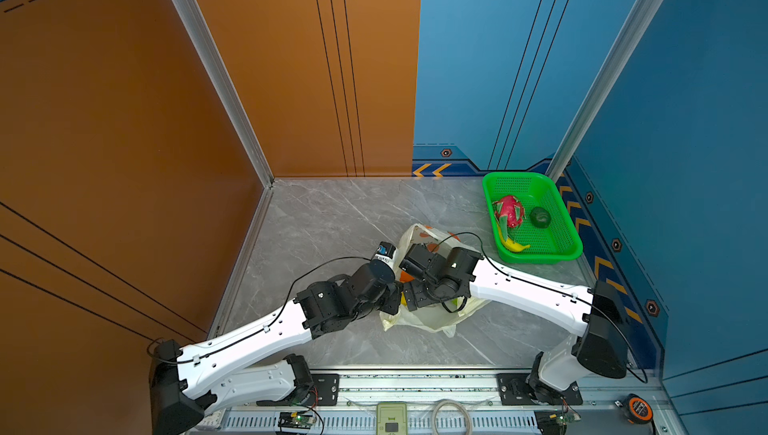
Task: Untie the knot of the plastic bag and take out the fruit
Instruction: 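Lower the right gripper into the bag toward the dark avocado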
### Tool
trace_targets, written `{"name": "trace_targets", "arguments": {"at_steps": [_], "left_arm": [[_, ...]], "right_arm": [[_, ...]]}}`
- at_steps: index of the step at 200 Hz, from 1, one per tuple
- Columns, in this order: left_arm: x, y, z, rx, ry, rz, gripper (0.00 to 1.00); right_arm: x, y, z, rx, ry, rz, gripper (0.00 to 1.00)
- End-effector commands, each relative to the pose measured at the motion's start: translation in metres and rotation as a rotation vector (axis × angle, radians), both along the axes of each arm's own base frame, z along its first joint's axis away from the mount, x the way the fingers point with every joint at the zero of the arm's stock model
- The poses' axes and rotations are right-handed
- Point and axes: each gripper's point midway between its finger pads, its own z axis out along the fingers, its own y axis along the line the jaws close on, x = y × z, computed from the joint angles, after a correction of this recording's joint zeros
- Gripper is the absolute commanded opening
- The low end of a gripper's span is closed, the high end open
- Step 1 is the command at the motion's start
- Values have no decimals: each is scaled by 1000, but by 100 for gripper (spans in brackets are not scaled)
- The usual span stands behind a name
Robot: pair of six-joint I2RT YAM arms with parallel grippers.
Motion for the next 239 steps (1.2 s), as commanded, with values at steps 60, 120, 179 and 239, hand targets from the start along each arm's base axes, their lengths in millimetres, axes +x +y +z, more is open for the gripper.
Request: {"name": "trace_targets", "arguments": {"at_steps": [60,120,179,239], "left_arm": [[-32,-15,-31,32,63,-99,0],[-36,-28,-36,62,57,-147,0],[-36,-32,-34,71,47,-164,0],[-35,-33,-34,78,42,-172,0]], "right_arm": [[46,-48,-26,7,-91,-321,100],[54,-36,-44,140,-60,-483,99],[67,-44,-64,134,-49,-582,96],[68,-45,-88,77,-21,-583,88]]}}
